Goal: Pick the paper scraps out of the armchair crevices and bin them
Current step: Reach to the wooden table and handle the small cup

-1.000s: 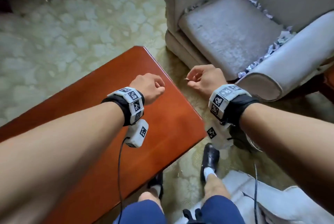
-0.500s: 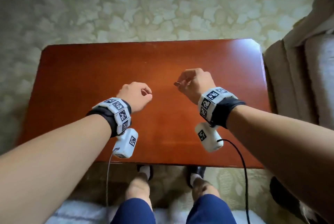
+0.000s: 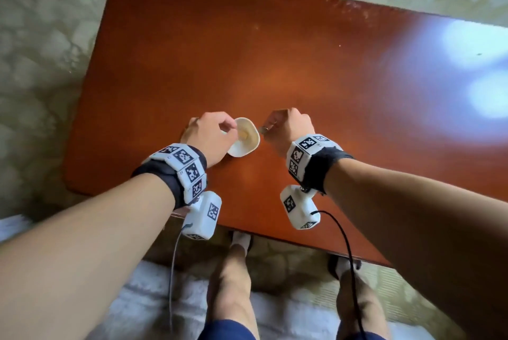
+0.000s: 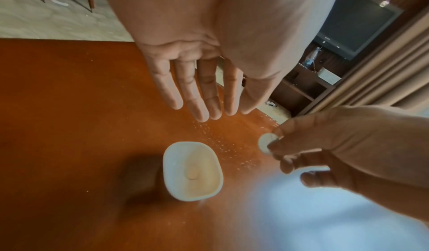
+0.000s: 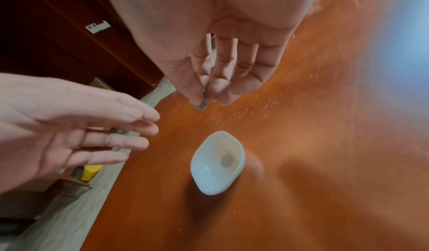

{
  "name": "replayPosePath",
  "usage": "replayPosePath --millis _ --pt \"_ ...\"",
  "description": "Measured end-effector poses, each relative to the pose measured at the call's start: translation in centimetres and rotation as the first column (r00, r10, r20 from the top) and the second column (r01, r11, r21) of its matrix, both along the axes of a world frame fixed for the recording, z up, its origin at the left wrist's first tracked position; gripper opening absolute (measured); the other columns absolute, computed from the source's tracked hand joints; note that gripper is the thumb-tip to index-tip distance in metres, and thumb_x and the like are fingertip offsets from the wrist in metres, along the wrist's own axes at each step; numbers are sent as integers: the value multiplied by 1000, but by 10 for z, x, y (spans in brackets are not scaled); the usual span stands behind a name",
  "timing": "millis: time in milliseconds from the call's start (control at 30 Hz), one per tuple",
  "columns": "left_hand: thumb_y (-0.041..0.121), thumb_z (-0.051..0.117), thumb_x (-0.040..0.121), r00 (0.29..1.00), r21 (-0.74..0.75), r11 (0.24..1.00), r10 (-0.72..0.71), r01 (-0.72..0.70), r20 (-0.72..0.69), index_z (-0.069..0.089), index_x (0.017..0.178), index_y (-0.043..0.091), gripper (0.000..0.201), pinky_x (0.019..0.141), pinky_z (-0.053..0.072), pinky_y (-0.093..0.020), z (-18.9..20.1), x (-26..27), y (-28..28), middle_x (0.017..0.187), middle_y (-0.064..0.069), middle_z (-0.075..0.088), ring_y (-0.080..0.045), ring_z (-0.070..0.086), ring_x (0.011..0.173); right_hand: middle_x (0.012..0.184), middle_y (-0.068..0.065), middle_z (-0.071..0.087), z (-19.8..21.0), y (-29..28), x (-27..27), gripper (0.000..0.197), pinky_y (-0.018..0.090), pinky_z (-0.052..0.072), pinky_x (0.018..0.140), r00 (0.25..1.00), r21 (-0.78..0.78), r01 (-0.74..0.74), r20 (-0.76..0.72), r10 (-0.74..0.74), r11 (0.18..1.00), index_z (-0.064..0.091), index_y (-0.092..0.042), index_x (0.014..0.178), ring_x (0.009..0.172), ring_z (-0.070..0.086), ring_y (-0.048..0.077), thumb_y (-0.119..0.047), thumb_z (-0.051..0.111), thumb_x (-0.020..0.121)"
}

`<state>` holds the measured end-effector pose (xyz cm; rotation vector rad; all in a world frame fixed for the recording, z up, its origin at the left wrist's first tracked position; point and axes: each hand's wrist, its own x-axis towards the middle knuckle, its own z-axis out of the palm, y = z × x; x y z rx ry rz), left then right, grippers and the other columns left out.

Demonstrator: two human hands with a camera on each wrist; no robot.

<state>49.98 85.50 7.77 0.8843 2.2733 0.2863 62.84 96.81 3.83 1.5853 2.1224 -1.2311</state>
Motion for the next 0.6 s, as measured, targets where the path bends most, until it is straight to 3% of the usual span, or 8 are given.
replayPosePath --millis 167,300,400,600 --pt "28 60 88 999 47 998 46 -45 -6 69 95 31 12 74 39 -23 -54 -30 -19 76 19 59 -20 60 98 87 -2 69 -63 -22 -35 15 16 31 48 996 -8 -45 77 46 999 62 -27 69 66 57 18 -40 66 77" --pt "29 61 88 998 51 998 43 -45 54 68 93 32 10 81 49 -28 -78 -36 -27 73 23 57 -20 63 98 92 1 69 -84 -32 -45 11 19 40 59 990 -42 -53 127 58 998 67 -28 79 73 62 21 -38 65 76" --pt "29 60 88 997 41 999 12 -16 78 67 94 34 11 85 52 -34 -81 -40 -24 77 21 58 -22 61 101 95 0 68 -86 -34 -47 4 20 40 60 989 -69 -42 136 51 997 65 -29 76 72 60 20 -32 63 75" --pt "27 57 88 991 6 991 -131 131 25 69 94 33 14 80 44 -26 -51 -27 9 87 10 64 -24 57 105 88 1 69 -52 -16 -26 10 20 43 61 990 -66 138 50 -135 988 65 -26 70 72 63 20 -19 57 74"
